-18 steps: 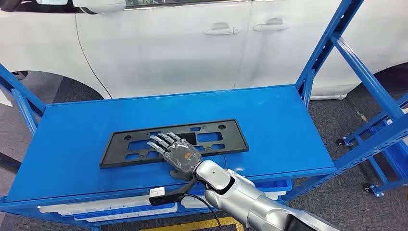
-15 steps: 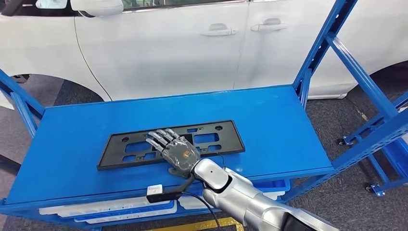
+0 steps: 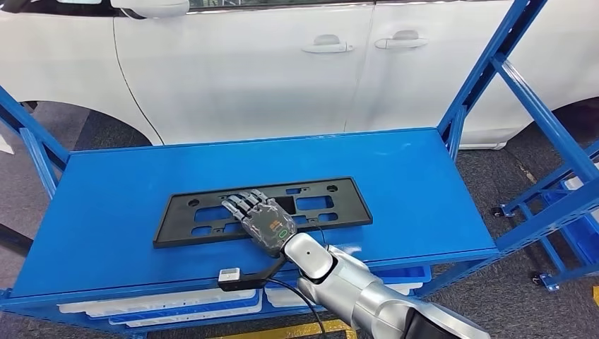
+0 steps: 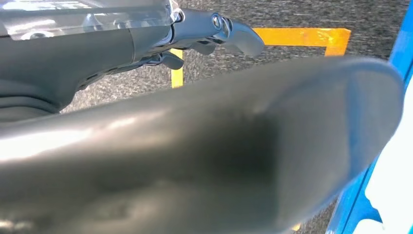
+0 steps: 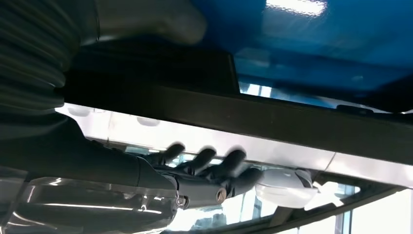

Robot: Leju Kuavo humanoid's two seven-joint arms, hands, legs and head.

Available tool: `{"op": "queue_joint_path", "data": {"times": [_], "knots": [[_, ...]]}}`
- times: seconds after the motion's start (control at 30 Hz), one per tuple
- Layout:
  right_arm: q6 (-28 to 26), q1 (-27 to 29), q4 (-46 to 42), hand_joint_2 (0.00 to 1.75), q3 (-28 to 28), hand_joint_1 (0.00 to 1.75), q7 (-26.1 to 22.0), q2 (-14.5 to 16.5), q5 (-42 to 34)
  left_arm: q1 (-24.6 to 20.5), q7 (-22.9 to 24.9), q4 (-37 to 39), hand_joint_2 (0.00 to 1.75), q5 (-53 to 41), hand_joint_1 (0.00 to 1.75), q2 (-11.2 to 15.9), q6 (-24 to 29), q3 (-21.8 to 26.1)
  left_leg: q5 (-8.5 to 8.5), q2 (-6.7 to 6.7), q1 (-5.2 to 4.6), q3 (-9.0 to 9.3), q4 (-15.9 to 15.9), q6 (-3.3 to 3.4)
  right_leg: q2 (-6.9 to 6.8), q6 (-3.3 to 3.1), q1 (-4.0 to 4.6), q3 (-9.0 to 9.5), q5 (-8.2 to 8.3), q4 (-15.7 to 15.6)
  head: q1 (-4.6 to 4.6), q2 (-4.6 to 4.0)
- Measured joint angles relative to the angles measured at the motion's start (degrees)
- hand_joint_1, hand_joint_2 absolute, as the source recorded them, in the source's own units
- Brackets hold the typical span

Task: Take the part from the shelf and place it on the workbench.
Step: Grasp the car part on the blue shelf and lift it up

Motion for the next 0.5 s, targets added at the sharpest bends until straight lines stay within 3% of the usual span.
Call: {"op": "queue_joint_path", "data": {"times": [0.07,0.1,0.13,0.17,0.2,0.27,0.3,0.4,0.47,0.5], "knots": [[0.3,0.0,0.5,1.75,0.0,1.75,0.2,0.0,0.2,0.0,0.0,0.0,0.0,-0.1,0.0,0.0,0.0,0.0,-0.01,0.0,-0.02,-0.04,0.0,0.12,-0.01,0.32,-0.15,-3.83,-2.97,7.8,0.02,0.0],[0.4,0.0,0.7,1.75,0.0,1.75,0.2,0.0,0.2,0.0,0.0,0.0,0.0,-0.1,0.0,0.0,0.0,0.0,-0.03,-0.02,-0.03,-0.02,0.0,0.13,-0.01,0.33,-0.18,-4.76,-3.01,9.5,0.03,0.0],[0.5,0.0,0.8,1.75,0.1,1.75,0.2,0.0,0.2,0.0,0.0,0.0,0.0,-0.2,0.0,0.0,0.0,0.0,-0.04,-0.05,-0.05,0.04,0.0,0.11,-0.01,0.24,-0.19,-4.51,-1.91,8.7,0.03,0.0],[0.8,-0.2,0.9,1.75,0.1,1.75,0.2,0.0,0.2,0.0,0.0,0.0,0.0,-0.2,0.0,0.0,-0.1,0.0,-0.06,-0.09,-0.08,0.14,0.0,0.08,-0.01,0.02,-0.18,-3.09,0.06,5.6,0.03,0.0],[1.2,-0.4,0.9,1.75,0.1,1.75,0.2,0.1,0.2,0.0,0.0,0.0,0.0,-0.3,0.0,0.0,-0.1,0.0,-0.09,-0.13,-0.1,0.27,0.0,0.04,-0.01,-0.36,-0.09,-0.91,2.3,1.1,0.03,0.0],[2.0,-0.9,0.9,1.75,0.0,1.75,0.2,0.2,0.2,-0.1,0.0,0.0,0.0,-0.3,0.0,0.0,-0.2,0.0,-0.19,-0.17,-0.3,0.36,0.1,-0.29,-0.08,-1.03,0.24,2.49,4.81,-6.1,0.01,0.0],[2.3,-1.0,0.9,1.75,0.0,1.75,0.2,0.2,0.2,-0.1,0.0,0.0,0.0,-0.4,0.0,0.0,-0.3,0.0,-0.21,-0.17,-0.33,0.35,0.0,-0.56,-0.1,-1.25,0.41,3.17,5.08,-7.6,-0.02,0.0],[3.0,-1.1,0.8,1.75,-0.2,1.75,0.2,0.2,0.4,0.0,-0.3,0.0,0.0,-0.5,0.0,0.1,-0.5,0.0,-0.32,-0.13,-0.36,0.53,-0.1,-1.55,-0.1,-1.86,0.38,3.54,5.3,-8.6,-0.04,0.0],[3.6,-1.1,0.5,1.75,-0.5,1.75,0.3,0.2,0.8,-0.1,-0.8,0.0,0.0,-0.5,0.0,0.1,-0.8,0.0,-2.31,-0.07,-0.36,-0.54,2.7,-2.03,-0.2,-2.4,0.01,4.08,5.78,-9.5,-0.15,0.0],[3.8,-1.0,0.4,1.75,-0.6,1.75,0.3,0.2,1.1,-0.1,-1.1,0.0,0.0,-0.6,0.0,0.2,-1.0,0.0,-4.14,-0.04,-0.22,-1.98,5.9,-2.19,-0.27,-2.55,-0.05,4.21,5.9,-9.7,-0.18,0.0]]}}
